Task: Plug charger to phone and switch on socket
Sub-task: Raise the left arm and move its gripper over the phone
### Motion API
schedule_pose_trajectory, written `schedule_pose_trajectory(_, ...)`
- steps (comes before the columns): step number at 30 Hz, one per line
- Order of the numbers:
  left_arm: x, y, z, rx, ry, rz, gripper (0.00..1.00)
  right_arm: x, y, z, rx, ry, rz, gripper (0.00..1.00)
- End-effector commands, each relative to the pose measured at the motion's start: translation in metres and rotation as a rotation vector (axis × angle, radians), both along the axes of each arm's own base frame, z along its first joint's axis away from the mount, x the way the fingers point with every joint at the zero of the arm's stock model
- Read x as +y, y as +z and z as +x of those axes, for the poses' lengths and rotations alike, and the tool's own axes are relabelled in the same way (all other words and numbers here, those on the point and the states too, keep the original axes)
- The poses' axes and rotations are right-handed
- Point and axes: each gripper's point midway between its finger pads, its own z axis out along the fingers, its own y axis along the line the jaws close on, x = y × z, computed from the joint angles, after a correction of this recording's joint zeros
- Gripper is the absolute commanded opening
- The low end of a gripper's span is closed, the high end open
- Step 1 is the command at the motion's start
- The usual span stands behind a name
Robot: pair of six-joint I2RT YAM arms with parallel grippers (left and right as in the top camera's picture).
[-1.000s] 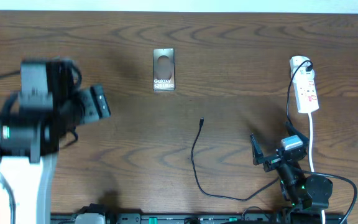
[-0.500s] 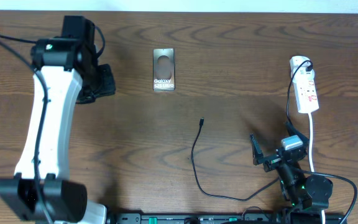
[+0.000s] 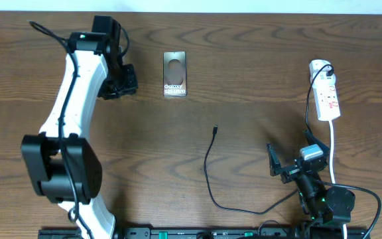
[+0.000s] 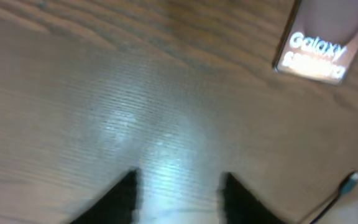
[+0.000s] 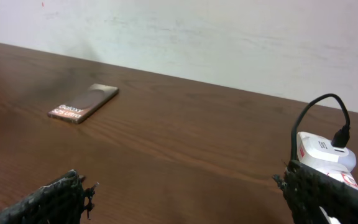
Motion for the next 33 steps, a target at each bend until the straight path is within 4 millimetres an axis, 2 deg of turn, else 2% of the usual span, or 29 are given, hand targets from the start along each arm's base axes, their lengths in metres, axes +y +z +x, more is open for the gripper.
schedule_pose_trajectory(1,-0.001,-0.018,0.000,0.053,-0.002,-0.005,0.68,0.001,-0.001,0.000,0.008,0.001,0.010,0.99)
schedule_pose_trajectory(4,-0.002,-0.032,0.003,0.077,0.002,-0.004,0.85,0.001,-0.001,0.000,0.008,0.001,0.010,0.99)
schedule_pose_trajectory(9,-0.003,-0.032,0.022,0.003,0.023,-0.012,0.93,0.001,-0.001,0.000,0.008,0.001,0.010,0.99)
schedule_pose_trajectory(15,-0.008,-0.031,0.024,-0.006,0.019,-0.030,0.95,0.001,-0.001,0.000,0.008,0.001,0.010,0.99)
schedule_pose_trajectory(25,-0.008,-0.033,0.000,0.092,0.017,-0.026,0.95,0.001,-0.001,0.000,0.008,0.001,0.010,0.99)
schedule_pose_trajectory(28,-0.009,-0.034,-0.004,0.109,0.016,-0.025,0.86,0.001,-0.001,0.000,0.008,0.001,0.010,0.99)
schedule_pose_trajectory(31,-0.008,-0.035,-0.007,0.120,0.016,-0.024,0.67,0.001,-0.001,0.000,0.008,0.001,0.010,0.99)
schedule_pose_trajectory(33,-0.008,-0.035,-0.008,0.124,0.016,-0.024,0.64,0.001,-0.001,0.000,0.008,0.001,0.010,0.99)
